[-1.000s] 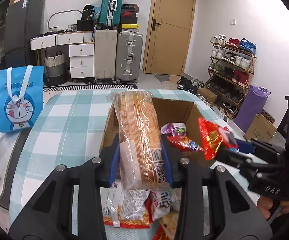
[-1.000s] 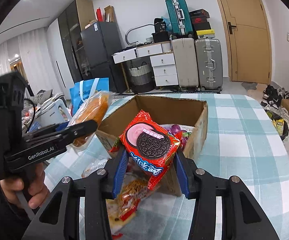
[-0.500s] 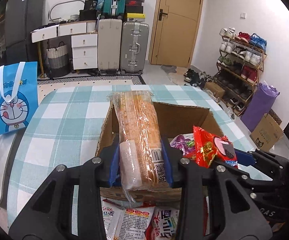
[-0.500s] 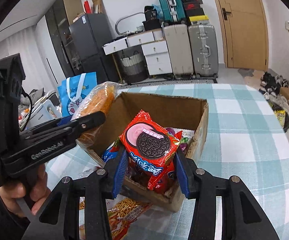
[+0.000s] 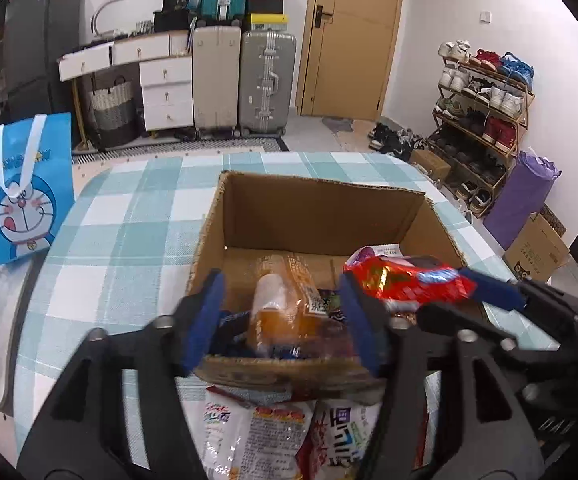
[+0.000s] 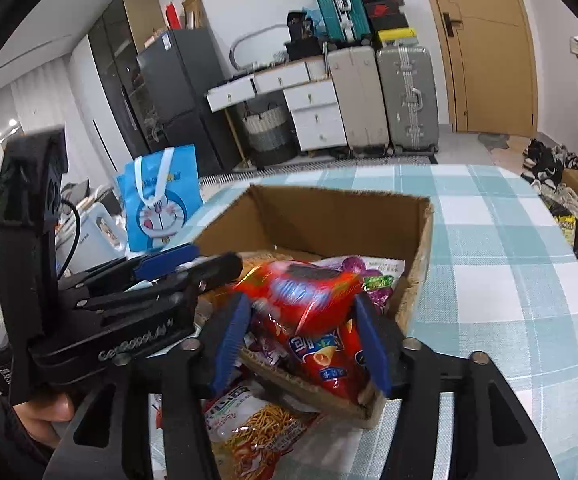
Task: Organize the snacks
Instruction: 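Open both tools to drop the bread loaf and Oreo pack into the box, then move both tools to the remaining noodle snack bags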
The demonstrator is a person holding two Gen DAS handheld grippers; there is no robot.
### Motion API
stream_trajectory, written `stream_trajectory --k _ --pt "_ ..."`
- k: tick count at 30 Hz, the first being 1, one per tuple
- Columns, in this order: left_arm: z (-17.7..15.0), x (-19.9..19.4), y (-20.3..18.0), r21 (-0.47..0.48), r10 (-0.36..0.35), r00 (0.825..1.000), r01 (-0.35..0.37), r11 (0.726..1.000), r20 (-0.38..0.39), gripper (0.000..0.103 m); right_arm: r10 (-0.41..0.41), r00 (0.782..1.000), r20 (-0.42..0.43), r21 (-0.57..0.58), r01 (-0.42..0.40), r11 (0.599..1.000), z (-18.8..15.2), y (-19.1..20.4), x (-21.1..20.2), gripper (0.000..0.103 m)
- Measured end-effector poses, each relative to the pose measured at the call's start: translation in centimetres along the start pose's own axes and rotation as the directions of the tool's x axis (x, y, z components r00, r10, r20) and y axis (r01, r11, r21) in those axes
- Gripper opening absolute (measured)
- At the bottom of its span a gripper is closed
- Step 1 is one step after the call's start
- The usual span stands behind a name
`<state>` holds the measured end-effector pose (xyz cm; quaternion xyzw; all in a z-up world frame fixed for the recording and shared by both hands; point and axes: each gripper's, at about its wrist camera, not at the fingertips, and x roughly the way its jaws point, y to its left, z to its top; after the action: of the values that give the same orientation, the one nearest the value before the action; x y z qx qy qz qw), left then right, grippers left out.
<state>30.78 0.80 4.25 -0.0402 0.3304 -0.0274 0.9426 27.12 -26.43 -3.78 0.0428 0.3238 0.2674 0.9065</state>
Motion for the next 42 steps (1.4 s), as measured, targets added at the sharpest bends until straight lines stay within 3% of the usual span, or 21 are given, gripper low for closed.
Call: stream_trajectory --k 1,3,4,6,9,14,20,42 --pt "-0.3 -0.7 0.1 0.005 0.002 1.0 -0.002 1.0 0.026 0.081 0.019 1.0 0.018 0.015 -0.02 1.0 -0.1 -0.2 -0.6 0.074" --pt "-0.9 -2.0 0.4 0.005 -0.004 0.998 0.003 1.0 0.06 0.086 0.022 1.0 0.013 0.03 -0.022 0.999 -0.4 -0.2 -1.1 0.092" --pt "-1.2 -2.5 0.5 0.005 -0.01 0.998 0.009 1.0 0.064 0.087 0.008 1.0 0.002 0.024 -0.008 1.0 -0.6 -0.1 -1.3 0.097" --pt "-2.0 -3.5 0.8 0.005 -0.02 0.998 0.02 1.0 0.062 0.089 0.005 1.0 -0.003 -0.001 -0.005 1.0 -1.1 0.2 -1.8 0.101" --pt "-3.4 -5.1 1.2 -0.001 -0.006 0.998 0.006 1.0 0.067 0.103 -0.007 1.0 -0.001 -0.047 0.007 0.999 -2.3 0.8 -2.9 0.102" --pt "-6.1 -7.5 2.2 -0.013 -0.014 0.997 0.015 1.0 0.075 0.103 -0.066 0.996 -0.064 -0.04 0.064 0.997 -4.0 0.8 -3.4 0.102" --pt "-8.7 -9.0 2.6 0.002 0.015 0.997 -0.015 1.0 0.07 0.103 -0.055 0.993 -0.107 -0.025 0.053 0.998 -5.5 0.8 -3.6 0.102" --pt "-11.4 -5.8 4.2 -0.019 0.071 0.996 -0.072 0.997 -0.057 0.103 -0.075 0.971 -0.227 -0.045 0.066 0.997 -8.2 2.1 -0.4 0.102"
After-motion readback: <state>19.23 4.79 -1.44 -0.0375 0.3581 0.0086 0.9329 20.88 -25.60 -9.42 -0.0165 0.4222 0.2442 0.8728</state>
